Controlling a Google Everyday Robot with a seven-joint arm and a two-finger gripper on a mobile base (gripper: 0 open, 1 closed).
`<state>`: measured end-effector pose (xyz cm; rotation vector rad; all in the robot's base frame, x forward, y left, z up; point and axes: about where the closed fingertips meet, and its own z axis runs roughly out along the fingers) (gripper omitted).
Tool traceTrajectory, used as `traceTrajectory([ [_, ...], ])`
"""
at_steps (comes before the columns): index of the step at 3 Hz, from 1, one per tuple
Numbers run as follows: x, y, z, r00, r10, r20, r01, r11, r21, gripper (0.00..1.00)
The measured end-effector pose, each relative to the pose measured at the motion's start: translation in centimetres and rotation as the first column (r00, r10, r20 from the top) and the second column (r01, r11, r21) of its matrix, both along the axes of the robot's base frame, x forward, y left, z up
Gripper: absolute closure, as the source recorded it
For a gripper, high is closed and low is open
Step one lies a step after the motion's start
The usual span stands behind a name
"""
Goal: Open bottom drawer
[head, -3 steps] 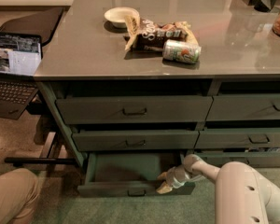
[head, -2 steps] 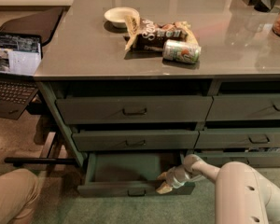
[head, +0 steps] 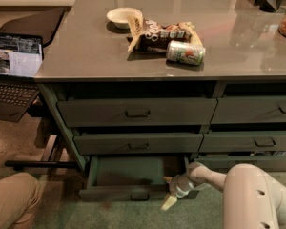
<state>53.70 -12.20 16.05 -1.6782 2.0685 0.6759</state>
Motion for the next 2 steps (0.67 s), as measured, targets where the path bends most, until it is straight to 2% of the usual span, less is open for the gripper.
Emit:
traceTrajectory([
  [1,-3.11,-0.23,-0.53,0.9991,-0.032,-0.028,0.03,0.999,-0.042,0.0],
  [2,-3.11,-0.23,-0.16,0.9991,-0.032,-0.028,0.03,0.999,-0.042,0.0],
])
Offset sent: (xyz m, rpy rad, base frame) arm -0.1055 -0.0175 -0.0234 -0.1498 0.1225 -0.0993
